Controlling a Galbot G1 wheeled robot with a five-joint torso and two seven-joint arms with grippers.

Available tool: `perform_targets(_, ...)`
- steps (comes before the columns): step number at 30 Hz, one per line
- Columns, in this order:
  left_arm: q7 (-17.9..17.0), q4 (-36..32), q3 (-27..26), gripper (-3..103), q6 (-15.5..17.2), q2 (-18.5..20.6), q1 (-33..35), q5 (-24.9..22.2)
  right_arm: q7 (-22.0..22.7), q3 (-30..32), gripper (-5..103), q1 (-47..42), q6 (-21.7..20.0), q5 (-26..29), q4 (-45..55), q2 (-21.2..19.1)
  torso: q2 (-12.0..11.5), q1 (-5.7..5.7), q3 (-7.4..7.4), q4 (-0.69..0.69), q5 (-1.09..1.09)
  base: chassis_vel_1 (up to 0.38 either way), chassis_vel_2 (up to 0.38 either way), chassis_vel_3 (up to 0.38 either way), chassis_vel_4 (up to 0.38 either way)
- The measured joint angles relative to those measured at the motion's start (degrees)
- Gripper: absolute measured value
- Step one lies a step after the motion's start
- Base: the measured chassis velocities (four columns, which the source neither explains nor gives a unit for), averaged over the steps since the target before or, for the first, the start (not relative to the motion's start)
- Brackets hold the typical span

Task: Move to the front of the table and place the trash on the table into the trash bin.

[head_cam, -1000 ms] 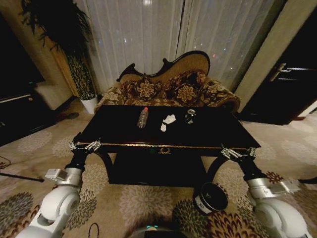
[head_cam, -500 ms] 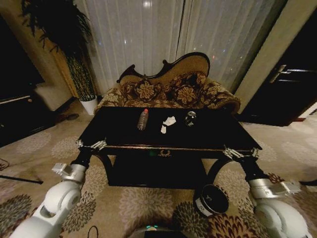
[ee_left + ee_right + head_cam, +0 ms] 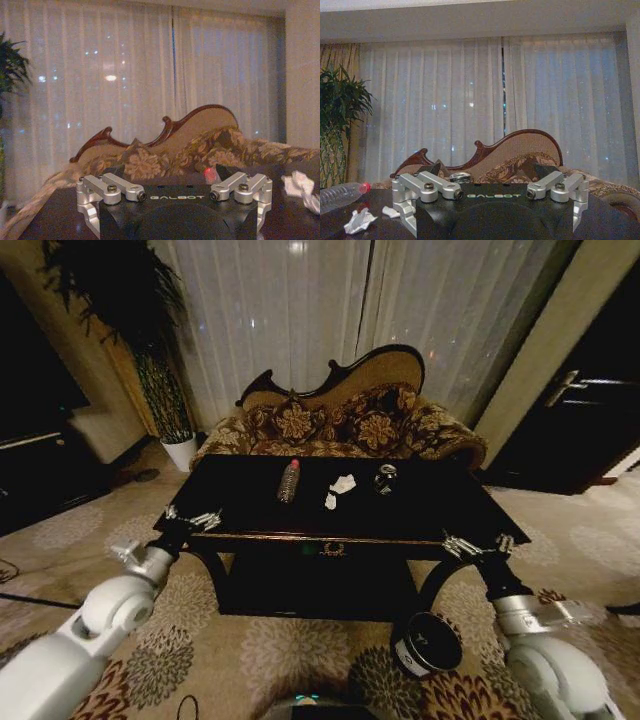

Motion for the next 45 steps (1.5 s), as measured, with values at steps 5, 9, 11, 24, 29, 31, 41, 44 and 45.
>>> perform_targets(5,-0.17,4.25,9.40,100,1.09,2.08,-11.60,-2.61,0.16,0.04,100,0.13,-0.31,0.00,-0.09,-0.15,0.00,0.00,0.00,0.01,0.01,0.000,0.000,0.000,0.000)
perform_targets(9,-0.20,6.83,17.61,100,1.69,1.84,-19.44,-3.90,0.23,0.02,100,0.22,-0.55,-0.04,-0.14,-0.09,-0.01,0.00,0.00,0.01,0.01,0.000,0.000,0.000,0.000)
perform_targets(11,-0.15,7.19,18.90,100,1.84,1.57,-20.64,-4.06,0.24,0.03,100,0.20,-0.56,-0.04,-0.16,-0.07,-0.01,0.00,0.01,0.01,0.01,0.000,0.000,0.000,0.000)
perform_targets(24,0.87,13.44,34.19,100,2.87,-5.16,-35.76,-4.53,-0.10,0.22,100,-0.19,-0.60,-0.56,-0.55,1.40,-0.01,0.00,0.00,0.00,0.01,0.000,0.000,0.000,0.000)
perform_targets(29,0.64,16.66,36.38,102,3.31,-8.29,-37.88,-5.03,-0.21,0.39,100,-0.32,-0.48,-0.77,-0.79,1.49,-0.01,0.00,0.00,0.01,0.01,0.000,0.000,0.000,0.000)
perform_targets(31,0.65,17.97,39.37,100,3.32,-9.49,-39.76,-4.79,-0.23,0.29,100,-0.16,-0.44,-0.90,-0.99,1.88,-0.01,0.00,0.00,0.01,0.01,0.000,0.000,0.000,0.000)
perform_targets(41,0.90,22.17,44.50,98,3.10,-13.41,-42.31,-4.96,-0.43,0.68,100,-0.52,-0.29,-1.10,-1.23,2.29,0.00,0.00,0.00,0.01,0.01,0.000,0.000,0.000,0.000)
perform_targets(44,1.07,22.85,44.64,98,2.98,-13.81,-42.27,-4.72,-0.44,0.82,100,-0.66,-0.26,-1.09,-1.24,2.28,0.00,0.00,0.00,0.01,0.01,0.000,0.000,0.000,0.000)
perform_targets(45,1.10,23.07,44.63,98,2.88,-13.98,-42.16,-4.60,-0.44,0.87,100,-0.70,-0.26,-1.10,-1.25,2.28,-0.01,0.00,0.00,0.01,0.01,0.000,0.000,0.000,0.000)
